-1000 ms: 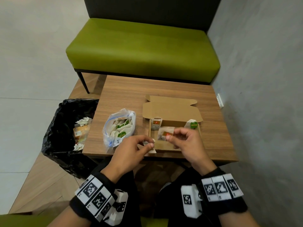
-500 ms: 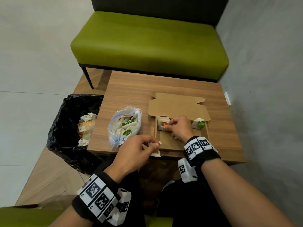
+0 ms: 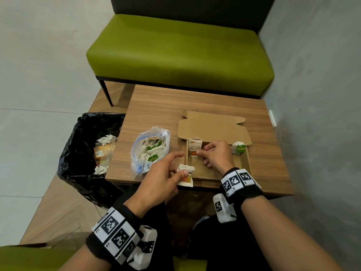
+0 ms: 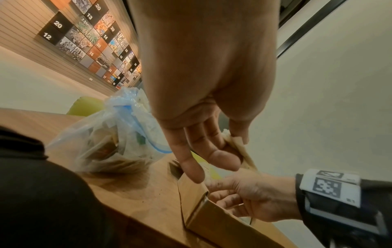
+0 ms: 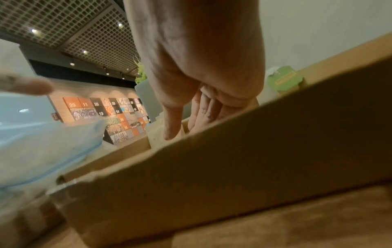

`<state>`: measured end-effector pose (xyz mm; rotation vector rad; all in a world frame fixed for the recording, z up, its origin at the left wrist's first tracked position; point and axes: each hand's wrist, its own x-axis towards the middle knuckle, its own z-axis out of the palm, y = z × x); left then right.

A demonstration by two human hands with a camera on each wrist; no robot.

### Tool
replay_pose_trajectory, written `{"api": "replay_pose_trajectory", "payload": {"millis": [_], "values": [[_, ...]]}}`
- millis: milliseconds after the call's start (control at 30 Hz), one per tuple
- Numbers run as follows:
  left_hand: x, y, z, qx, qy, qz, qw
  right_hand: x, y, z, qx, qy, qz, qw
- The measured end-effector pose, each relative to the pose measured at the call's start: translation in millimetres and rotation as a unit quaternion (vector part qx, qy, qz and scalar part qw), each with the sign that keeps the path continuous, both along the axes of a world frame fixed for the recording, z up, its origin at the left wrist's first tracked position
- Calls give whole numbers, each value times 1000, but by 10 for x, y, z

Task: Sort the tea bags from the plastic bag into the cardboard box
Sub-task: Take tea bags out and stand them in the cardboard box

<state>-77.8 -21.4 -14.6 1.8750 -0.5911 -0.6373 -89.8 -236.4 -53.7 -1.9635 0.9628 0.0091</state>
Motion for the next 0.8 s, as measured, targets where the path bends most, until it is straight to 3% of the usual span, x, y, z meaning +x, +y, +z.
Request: {"api": "replay_pose_trajectory", "payload": {"millis": [167,300,400,567,700,800], "values": [[13,-26,4,-15,17,11,1000,-246,51,426,-38,-93,14,995],[15,-65,13,-30,7,-11,999,-512,178,699,137,-117,193,965],[6,-87,39,-36,9,-34,999,-620,198,678,169,-95,249,949],[-32,-61,63,-44,4,-62,997,-699,238,618,274,-107,216,931],[-53,-51,101,-34,35,-45,998,-743,238,601,277,-147,134,940],[-73,-58,109,-30,6,-23,999,-791,249,607,274,-143,128,942]]}}
